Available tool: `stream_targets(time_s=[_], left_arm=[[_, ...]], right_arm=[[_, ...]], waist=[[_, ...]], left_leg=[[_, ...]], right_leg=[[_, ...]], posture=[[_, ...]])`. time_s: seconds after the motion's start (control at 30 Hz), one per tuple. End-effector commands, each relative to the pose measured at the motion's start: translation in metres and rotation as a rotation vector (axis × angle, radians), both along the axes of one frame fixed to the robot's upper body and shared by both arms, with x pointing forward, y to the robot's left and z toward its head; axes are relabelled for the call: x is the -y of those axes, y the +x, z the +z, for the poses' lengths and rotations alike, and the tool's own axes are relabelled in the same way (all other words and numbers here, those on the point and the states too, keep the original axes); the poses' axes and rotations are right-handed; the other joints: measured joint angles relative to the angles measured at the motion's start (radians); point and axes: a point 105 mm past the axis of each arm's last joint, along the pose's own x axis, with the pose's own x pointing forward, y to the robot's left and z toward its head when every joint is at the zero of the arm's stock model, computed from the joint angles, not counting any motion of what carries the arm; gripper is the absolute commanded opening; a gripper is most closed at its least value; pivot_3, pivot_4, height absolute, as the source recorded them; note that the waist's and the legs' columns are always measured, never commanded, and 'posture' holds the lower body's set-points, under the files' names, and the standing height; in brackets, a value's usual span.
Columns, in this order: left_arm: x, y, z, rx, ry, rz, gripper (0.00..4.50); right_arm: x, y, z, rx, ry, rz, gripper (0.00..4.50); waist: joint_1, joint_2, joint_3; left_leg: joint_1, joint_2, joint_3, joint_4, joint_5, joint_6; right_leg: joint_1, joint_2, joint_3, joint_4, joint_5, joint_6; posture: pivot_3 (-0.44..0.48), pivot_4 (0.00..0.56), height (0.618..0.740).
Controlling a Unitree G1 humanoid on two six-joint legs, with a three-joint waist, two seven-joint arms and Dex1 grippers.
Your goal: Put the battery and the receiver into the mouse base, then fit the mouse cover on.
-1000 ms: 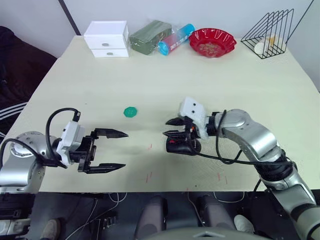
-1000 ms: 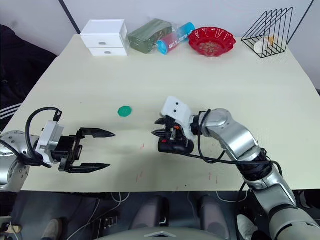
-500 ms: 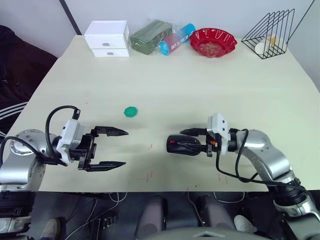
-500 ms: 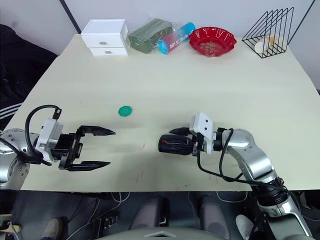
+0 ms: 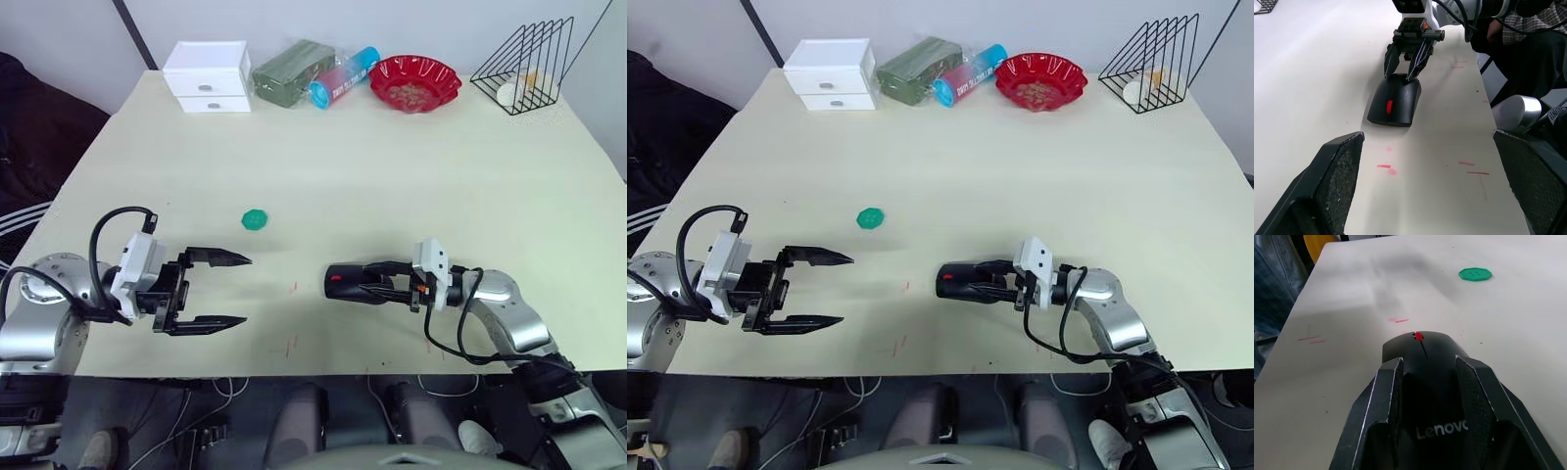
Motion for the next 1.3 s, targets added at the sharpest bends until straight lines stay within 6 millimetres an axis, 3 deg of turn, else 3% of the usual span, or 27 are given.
stream_targets(time_s=[0.03,0.2,0.33,0.53,0.83,1.0,1.13,1.2,1.23,1.27,1.3], left_arm=[[0.001,-0.005,0.006,0.017,0.017,-0.046,4.50],[0.001,-0.005,0.005,0.013,0.015,-0.041,4.50],[0.001,-0.002,0.002,-0.011,0.014,0.004,4.50],[-0.001,-0.001,0.000,0.006,0.001,0.054,4.50],[-0.008,0.011,-0.013,-0.027,-0.057,0.288,4.50],[-0.019,0.023,-0.028,-0.011,-0.083,0.511,4.50],[-0.028,0.022,-0.038,-0.005,-0.091,0.616,4.50],[-0.034,0.021,-0.042,0.004,-0.082,0.654,4.50],[-0.037,0.020,-0.045,0.002,-0.074,0.669,4.50],[-0.043,0.019,-0.049,-0.007,-0.066,0.703,4.50],[-0.047,0.018,-0.052,-0.013,-0.060,0.726,4.50]], right_arm=[[0.002,-0.007,-0.028,-0.065,-0.116,0.023,1.73],[0.004,-0.008,-0.035,-0.072,-0.139,0.010,1.73],[0.006,0.001,-0.003,0.061,-0.003,-0.041,1.73],[0.023,-0.004,0.021,0.107,0.069,-0.052,1.73],[0.078,-0.011,0.031,0.108,0.057,-0.231,1.73],[0.134,-0.011,0.027,0.086,0.056,-0.462,1.73],[0.160,-0.021,0.022,0.077,0.052,-0.543,1.73],[0.167,-0.026,0.022,0.066,0.071,-0.560,2.23],[0.171,-0.029,0.021,0.066,0.065,-0.572,2.77],[0.176,-0.033,0.020,0.059,0.065,-0.581,2.87],[0.179,-0.036,0.019,0.054,0.063,-0.586,3.33]], waist=[[-0.001,0.000,0.000],[0.000,-0.001,-0.001],[0.000,-0.001,-0.001],[0.003,0.000,0.000],[0.002,0.000,0.000],[0.003,0.000,0.000],[0.003,-0.001,-0.001],[0.002,0.000,-0.001],[0.001,0.000,-0.001],[0.000,0.000,-0.001],[0.002,0.000,-0.001]], left_leg=[[0.000,0.000,0.000,0.000,0.000,0.000],[0.001,0.000,0.000,0.000,0.000,0.000],[0.001,0.000,0.000,0.000,0.000,0.000],[0.000,0.000,0.000,0.000,0.000,0.000],[0.000,0.000,-0.001,0.000,0.000,0.000],[0.000,0.000,-0.002,0.000,0.000,0.000],[0.001,0.000,-0.002,0.000,0.000,0.000],[0.001,0.000,-0.002,0.000,0.000,0.000],[0.001,0.000,-0.002,0.000,0.000,0.000],[0.001,0.000,-0.002,0.000,0.000,0.000],[0.001,0.000,-0.002,0.000,0.000,0.000]], right_leg=[[0.000,0.000,0.000,0.000,0.000,0.000],[0.001,0.000,0.000,0.000,0.000,0.000],[0.001,0.000,0.000,0.000,0.000,0.000],[0.001,0.000,0.000,0.000,0.000,0.000],[0.001,-0.001,0.000,0.000,0.000,0.000],[0.001,-0.001,0.001,0.000,0.000,0.000],[0.001,-0.001,0.002,0.000,0.000,0.000],[0.001,-0.001,0.002,0.000,0.000,0.000],[0.001,-0.001,0.003,0.000,0.000,0.000],[0.001,-0.001,0.003,0.000,0.000,0.000],[0.001,-0.001,0.003,0.000,0.000,0.000]], posture=[[0.000,0.150,0.740],[0.000,0.150,0.740],[0.000,0.150,0.740],[0.000,0.150,0.740],[0.000,0.150,0.740],[0.000,0.150,0.740],[0.000,0.150,0.740],[0.000,0.150,0.740],[0.000,0.150,0.740],[0.000,0.150,0.740],[0.000,0.150,0.740]])
